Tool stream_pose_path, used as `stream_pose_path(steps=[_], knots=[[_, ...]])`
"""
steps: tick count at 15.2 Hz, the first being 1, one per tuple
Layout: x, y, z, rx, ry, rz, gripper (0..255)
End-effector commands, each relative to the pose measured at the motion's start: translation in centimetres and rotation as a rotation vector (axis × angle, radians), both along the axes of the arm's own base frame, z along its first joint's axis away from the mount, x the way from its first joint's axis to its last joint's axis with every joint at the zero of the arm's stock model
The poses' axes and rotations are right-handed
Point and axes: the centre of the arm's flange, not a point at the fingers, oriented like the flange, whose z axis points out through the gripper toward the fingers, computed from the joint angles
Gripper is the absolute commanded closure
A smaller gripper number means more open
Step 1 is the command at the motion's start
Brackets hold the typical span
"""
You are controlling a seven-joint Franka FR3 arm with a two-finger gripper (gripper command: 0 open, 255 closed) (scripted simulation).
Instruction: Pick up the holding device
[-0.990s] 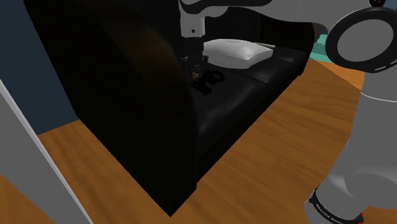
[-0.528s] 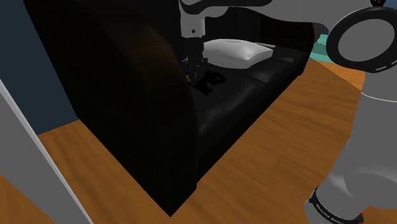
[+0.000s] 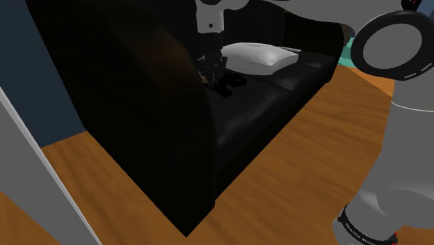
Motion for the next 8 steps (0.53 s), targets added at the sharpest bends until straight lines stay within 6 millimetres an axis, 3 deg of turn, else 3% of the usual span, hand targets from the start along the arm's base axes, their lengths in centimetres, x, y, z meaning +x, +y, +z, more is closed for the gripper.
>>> stream_pose_path(steps=[1, 8], knots=[[0.0, -0.1, 1.2, 0.000, 0.000, 0.000, 255], [0.0, -0.1, 4.9, 0.000, 0.000, 0.000, 255]])
